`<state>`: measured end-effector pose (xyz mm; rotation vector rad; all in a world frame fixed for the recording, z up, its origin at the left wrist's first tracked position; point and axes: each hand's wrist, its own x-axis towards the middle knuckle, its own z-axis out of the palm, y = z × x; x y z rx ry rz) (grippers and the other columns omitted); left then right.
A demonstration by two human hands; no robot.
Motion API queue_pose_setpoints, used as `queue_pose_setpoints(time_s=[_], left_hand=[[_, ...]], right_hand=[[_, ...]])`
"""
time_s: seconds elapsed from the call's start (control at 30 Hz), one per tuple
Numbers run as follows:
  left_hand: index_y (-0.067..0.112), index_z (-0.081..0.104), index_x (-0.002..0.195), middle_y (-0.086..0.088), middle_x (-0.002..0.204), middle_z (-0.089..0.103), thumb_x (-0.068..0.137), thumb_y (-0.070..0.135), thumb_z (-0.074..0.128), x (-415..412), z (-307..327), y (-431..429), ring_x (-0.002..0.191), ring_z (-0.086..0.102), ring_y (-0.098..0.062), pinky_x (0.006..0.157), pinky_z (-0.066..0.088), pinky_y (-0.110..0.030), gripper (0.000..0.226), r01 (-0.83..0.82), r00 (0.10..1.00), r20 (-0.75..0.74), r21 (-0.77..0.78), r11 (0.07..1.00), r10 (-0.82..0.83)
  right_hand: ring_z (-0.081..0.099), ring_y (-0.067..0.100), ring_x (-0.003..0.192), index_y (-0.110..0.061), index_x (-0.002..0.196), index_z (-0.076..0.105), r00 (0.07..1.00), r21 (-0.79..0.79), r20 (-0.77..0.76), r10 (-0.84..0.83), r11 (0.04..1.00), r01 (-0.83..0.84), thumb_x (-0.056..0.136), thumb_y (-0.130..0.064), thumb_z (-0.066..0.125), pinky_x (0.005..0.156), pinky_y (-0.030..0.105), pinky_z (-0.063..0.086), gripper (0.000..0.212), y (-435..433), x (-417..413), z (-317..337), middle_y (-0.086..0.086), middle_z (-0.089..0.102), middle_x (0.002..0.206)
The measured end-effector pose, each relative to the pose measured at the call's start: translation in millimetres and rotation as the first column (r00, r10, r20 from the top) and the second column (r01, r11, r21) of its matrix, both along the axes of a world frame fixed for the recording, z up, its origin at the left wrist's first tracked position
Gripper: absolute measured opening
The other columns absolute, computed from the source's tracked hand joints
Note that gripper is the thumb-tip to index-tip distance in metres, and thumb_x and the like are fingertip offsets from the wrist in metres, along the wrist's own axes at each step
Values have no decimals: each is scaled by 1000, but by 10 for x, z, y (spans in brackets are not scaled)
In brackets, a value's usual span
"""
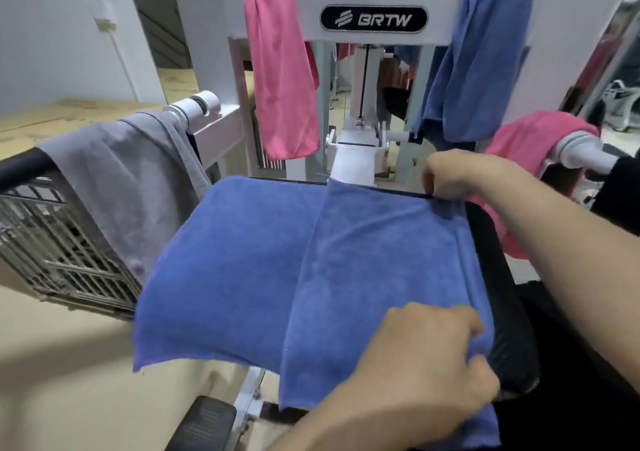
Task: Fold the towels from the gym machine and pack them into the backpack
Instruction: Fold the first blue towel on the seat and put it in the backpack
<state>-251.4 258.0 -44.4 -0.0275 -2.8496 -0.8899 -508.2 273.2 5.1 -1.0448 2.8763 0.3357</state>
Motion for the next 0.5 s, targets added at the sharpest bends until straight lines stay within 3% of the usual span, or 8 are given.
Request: queue_pose_setpoints(time_s=[0.07,0.1,0.17,0.2,0.23,0.3,0.4,0.5], left_hand=[[27,61,90,3,86,69,86,40,56,-35,47,54,85,61,-17,78,48,-32,15,11,1000,16,136,991,-13],[29,63,95,6,90,69,88,44,54,-76,10,-2,88,61,-13,80,49,-30,19,-36,999,0,117,992,37],[27,63,95,6,92,64,89,46,43,-159,-67,-251,90,60,-16,69,48,-32,28,-230,968,-136,-121,966,213],[25,62,89,5,87,60,87,47,40,-177,-138,-417,85,59,-18,56,44,-31,31,-351,931,-210,-276,895,300],[24,61,83,3,81,56,83,49,40,-166,-152,-569,77,59,-20,45,34,-28,33,-472,880,-257,-373,799,400],[20,56,82,0,78,50,83,55,42,-103,-129,-744,70,57,-23,41,16,-25,38,-586,803,-226,-467,662,552],[22,46,101,3,96,47,90,65,35,-47,-174,-777,91,55,-22,53,29,-32,46,-635,724,-55,-442,633,688],[24,49,83,8,85,52,88,62,44,-49,-174,-730,82,55,-20,61,39,-33,39,-697,686,-37,-320,642,726]], right_hand=[[57,28,84,-9,104,65,998,161,-18,54,986,-51,84,-11,57,71,30,46,22,17,-69,171,5,62,90],[56,25,85,-12,105,66,991,140,-18,133,982,-129,84,-14,59,74,29,46,23,-47,-86,229,2,63,94],[55,16,89,-24,112,64,944,-51,63,325,945,-322,84,-19,63,79,29,45,28,-263,-20,258,-5,63,104],[55,12,95,-29,118,61,895,-142,132,427,901,-409,85,-21,64,85,29,45,34,-383,63,241,-9,61,109],[53,9,101,-32,123,58,833,-179,197,517,855,-488,85,-21,65,92,28,44,40,-501,150,215,-13,58,114],[51,10,107,-33,126,55,727,-96,249,640,763,-639,83,-19,68,96,29,42,47,-726,292,123,-13,53,114],[56,14,87,-27,105,64,652,25,267,709,672,-741,79,-13,70,78,28,46,30,-961,381,50,-8,57,92],[55,10,64,-25,73,63,619,8,370,693,664,-748,79,-12,71,65,30,45,16,-1094,355,130,-10,61,69]])
